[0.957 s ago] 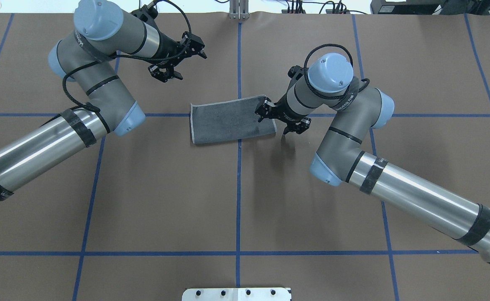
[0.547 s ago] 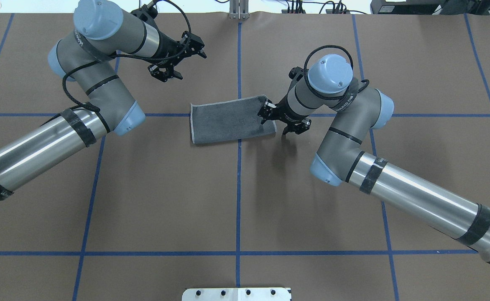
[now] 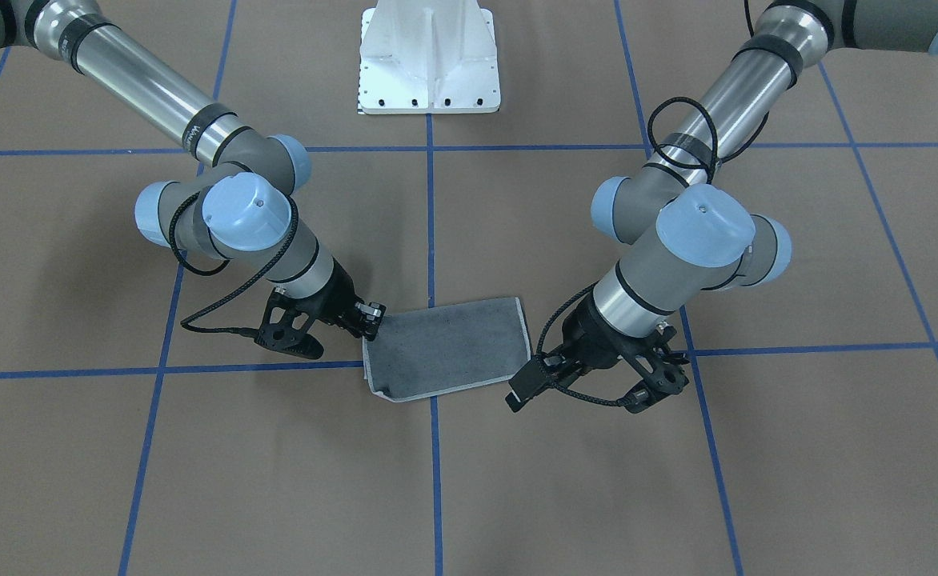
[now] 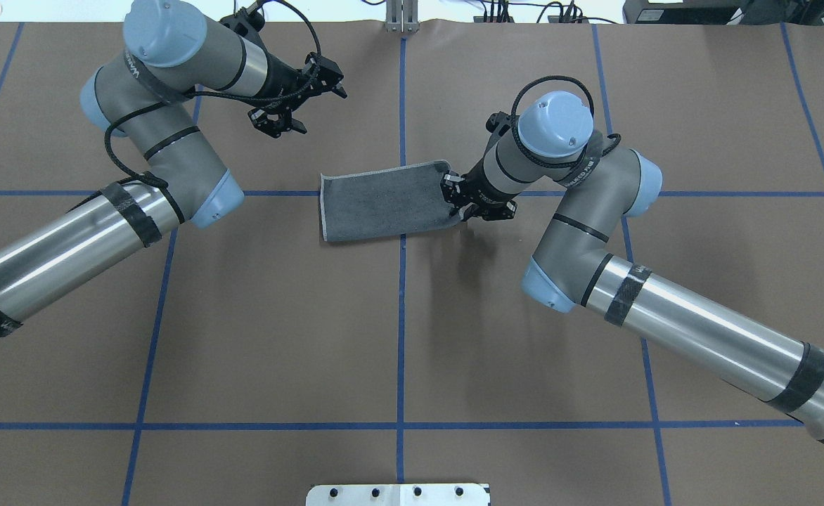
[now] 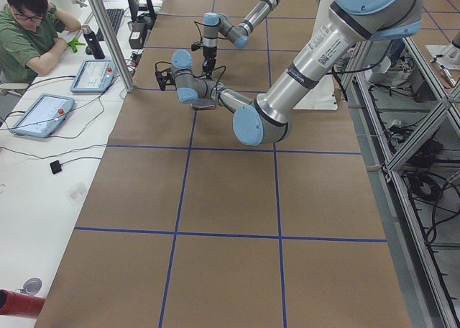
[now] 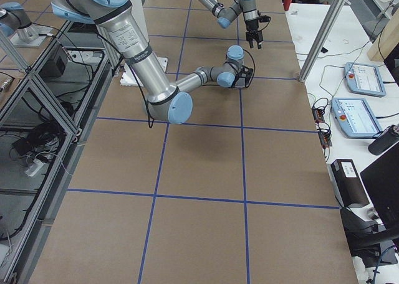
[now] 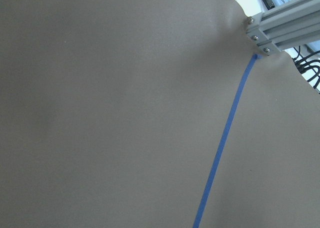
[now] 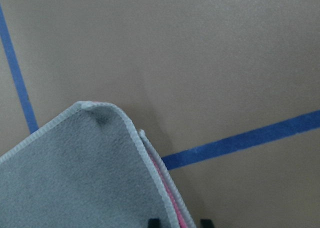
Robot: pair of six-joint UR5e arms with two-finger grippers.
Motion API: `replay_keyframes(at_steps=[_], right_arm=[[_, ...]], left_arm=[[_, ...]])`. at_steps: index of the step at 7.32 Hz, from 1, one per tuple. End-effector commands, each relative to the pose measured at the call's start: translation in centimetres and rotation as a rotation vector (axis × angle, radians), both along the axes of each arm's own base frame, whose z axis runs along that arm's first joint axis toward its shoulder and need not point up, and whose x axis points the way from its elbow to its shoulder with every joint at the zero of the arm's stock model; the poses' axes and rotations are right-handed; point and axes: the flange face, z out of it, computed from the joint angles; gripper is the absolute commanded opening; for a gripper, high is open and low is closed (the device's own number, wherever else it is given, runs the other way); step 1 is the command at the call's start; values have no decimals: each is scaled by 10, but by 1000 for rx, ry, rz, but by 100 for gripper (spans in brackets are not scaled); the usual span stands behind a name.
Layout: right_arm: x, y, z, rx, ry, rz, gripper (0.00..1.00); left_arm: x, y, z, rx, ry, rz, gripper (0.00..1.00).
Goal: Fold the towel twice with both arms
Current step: 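Lower the right gripper and grasp the grey towel end nearest it, then lift the held end and swing it toward the robot, laying the towel down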
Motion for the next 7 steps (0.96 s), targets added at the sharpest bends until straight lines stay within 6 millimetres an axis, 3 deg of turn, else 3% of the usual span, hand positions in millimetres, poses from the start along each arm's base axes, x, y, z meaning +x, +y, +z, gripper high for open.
replay_keyframes(at_steps=[1,3,5,7], right_arm=[[27,-19,-15,-28,-45,-22,0],[96,-53,1,-123,-105,-80,0],[118,-38,29,-120,-105,-114,0],[128,-17,31,-143,-140,-165,0]], left_arm=[[-4,-2,0,1,0,-4,100],[-10,-4,-5,5,10,1,100],[-26,-13,-4,-5,14,3,100],[-39,-20,-4,-7,17,1,100]])
